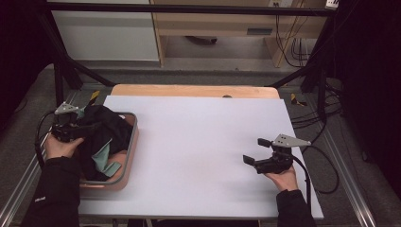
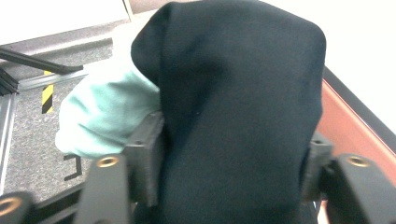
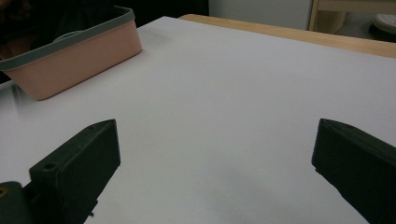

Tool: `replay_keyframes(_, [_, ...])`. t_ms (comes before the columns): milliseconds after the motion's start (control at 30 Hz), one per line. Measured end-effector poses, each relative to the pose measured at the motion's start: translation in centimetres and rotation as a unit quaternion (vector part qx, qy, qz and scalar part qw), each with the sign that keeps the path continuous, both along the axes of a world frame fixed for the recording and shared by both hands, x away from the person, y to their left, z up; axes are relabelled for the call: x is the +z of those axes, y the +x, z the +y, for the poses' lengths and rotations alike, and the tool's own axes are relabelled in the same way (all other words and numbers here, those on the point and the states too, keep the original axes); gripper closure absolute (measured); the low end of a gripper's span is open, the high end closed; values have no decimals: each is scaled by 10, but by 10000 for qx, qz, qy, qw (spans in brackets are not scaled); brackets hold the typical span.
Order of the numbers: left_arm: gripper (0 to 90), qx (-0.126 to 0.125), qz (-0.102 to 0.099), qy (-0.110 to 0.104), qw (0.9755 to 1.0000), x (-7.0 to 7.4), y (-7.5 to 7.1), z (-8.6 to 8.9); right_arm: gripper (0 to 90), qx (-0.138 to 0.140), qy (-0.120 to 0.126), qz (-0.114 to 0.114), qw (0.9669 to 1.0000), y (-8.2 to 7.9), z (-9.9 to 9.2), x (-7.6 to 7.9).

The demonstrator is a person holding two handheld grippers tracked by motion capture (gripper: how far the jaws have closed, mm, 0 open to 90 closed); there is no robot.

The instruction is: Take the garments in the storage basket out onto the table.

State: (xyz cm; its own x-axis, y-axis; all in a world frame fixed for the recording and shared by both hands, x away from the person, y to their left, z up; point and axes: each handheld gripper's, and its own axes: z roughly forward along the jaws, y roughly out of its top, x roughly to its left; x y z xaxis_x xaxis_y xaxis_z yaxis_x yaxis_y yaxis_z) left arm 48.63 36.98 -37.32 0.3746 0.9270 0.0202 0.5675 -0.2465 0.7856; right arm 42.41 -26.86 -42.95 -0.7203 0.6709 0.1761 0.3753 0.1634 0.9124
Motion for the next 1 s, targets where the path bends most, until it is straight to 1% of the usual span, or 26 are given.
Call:
replay_keyframes(100, [514, 2, -22, -23, 10000, 1, -1, 0, 16, 2, 7, 11, 10000, 0, 0, 0])
replay_keyframes(200, [590, 22, -8, 16, 10000, 1, -2, 1, 16, 3, 3, 12, 10000, 0, 0, 0])
replay_keyframes(367, [666, -31, -17, 74, 10000, 1, -3, 0, 16, -3, 1, 6, 10000, 0, 0, 0])
replay_keyframes(467, [711, -25, -6, 156, 9999, 2, -5, 0, 16, 0, 0, 28, 10000, 0, 0, 0])
replay_keyframes(567, [754, -40, 7, 141, 9999, 3, -5, 1, 16, 1, -4, 31, 10000, 0, 0, 0])
replay_keyframes(767, [785, -97, 13, 178, 9998, 5, -7, 1, 16, -1, -1, 27, 10000, 0, 0, 0])
replay_keyframes(933, [793, -133, 55, 112, 9998, 9, -8, 1, 16, 4, -6, 23, 10000, 0, 0, 0])
replay_keyframes(1000, [795, -180, 137, 5, 9997, 12, -8, 2, 16, 2, 4, 20, 10000, 0, 0, 0])
